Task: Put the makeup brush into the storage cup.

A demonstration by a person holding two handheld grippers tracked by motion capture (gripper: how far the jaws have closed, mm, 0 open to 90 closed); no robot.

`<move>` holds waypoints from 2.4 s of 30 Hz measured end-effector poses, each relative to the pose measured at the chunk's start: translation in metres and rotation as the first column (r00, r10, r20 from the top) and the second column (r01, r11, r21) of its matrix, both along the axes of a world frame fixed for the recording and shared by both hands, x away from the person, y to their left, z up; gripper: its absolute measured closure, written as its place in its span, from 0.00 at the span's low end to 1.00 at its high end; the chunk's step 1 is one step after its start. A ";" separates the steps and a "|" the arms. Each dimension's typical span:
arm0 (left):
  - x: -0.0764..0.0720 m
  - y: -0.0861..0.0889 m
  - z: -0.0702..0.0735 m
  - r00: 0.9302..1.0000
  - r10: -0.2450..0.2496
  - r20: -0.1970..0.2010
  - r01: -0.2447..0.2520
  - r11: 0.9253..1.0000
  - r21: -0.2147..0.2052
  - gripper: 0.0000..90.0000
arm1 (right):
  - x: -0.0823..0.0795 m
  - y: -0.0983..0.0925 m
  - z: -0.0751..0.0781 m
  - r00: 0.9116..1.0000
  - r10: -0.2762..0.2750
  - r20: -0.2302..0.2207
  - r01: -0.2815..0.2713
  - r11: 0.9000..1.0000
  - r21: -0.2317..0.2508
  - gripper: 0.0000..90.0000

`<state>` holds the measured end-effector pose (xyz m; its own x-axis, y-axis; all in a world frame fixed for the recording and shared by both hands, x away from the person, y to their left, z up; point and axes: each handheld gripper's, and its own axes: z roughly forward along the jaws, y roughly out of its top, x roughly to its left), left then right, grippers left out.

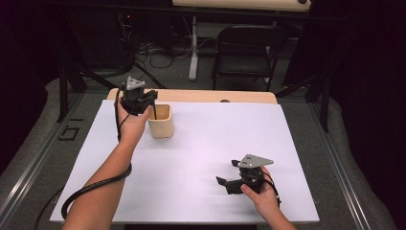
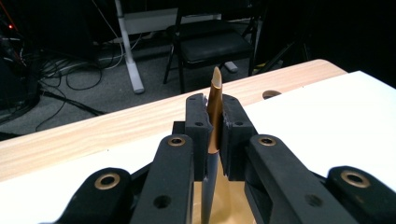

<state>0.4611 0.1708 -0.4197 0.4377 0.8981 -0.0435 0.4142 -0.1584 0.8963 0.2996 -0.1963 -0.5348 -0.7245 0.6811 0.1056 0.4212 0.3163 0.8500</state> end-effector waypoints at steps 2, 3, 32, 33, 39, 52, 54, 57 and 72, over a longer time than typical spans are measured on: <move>0.000 0.000 -0.003 1.000 0.002 -0.004 -0.002 1.000 0.000 0.93 | 0.000 0.000 0.000 1.000 0.002 0.001 -0.002 1.000 -0.001 0.15; 0.000 0.001 -0.005 1.000 0.003 -0.006 -0.003 1.000 -0.004 0.93 | 0.000 0.000 0.000 1.000 0.002 0.000 -0.002 1.000 -0.001 0.15; 0.000 0.000 -0.032 0.999 0.004 -0.047 -0.003 1.000 0.023 0.93 | 0.000 0.001 -0.001 1.000 0.010 -0.005 -0.010 1.000 -0.001 0.15; 0.000 -0.001 -0.032 0.999 0.003 -0.049 -0.002 1.000 0.024 0.93 | 0.000 0.001 -0.001 1.000 0.010 -0.005 -0.010 1.000 -0.001 0.15; 0.000 -0.002 -0.036 0.999 0.000 -0.054 0.001 1.000 0.030 0.93 | 0.000 0.001 -0.001 1.000 0.011 -0.005 -0.011 1.000 -0.001 0.15; 0.000 -0.003 -0.042 0.998 0.003 -0.061 0.000 0.999 0.038 0.93 | 0.000 0.001 -0.001 1.000 0.011 -0.006 -0.011 1.000 -0.004 0.15; 0.000 -0.003 -0.043 0.998 -0.001 -0.062 0.004 0.999 0.043 0.93 | 0.000 0.000 -0.001 1.000 0.014 -0.007 -0.014 1.000 -0.003 0.15; 0.000 -0.004 -0.044 0.998 -0.001 -0.064 0.003 0.999 0.043 0.93 | 0.000 0.001 -0.001 1.000 0.011 -0.005 -0.011 1.000 -0.001 0.15; -0.002 0.001 -0.043 0.999 -0.028 -0.020 0.028 1.000 0.010 0.55 | 0.000 0.000 -0.001 1.000 0.009 -0.006 -0.009 1.000 0.001 0.15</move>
<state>0.4593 0.1720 -0.4631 0.4618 0.8859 -0.0439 0.4274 -0.1789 0.8862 0.2995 -0.1959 -0.5362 -0.7299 0.6744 0.1111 0.4239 0.3191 0.8476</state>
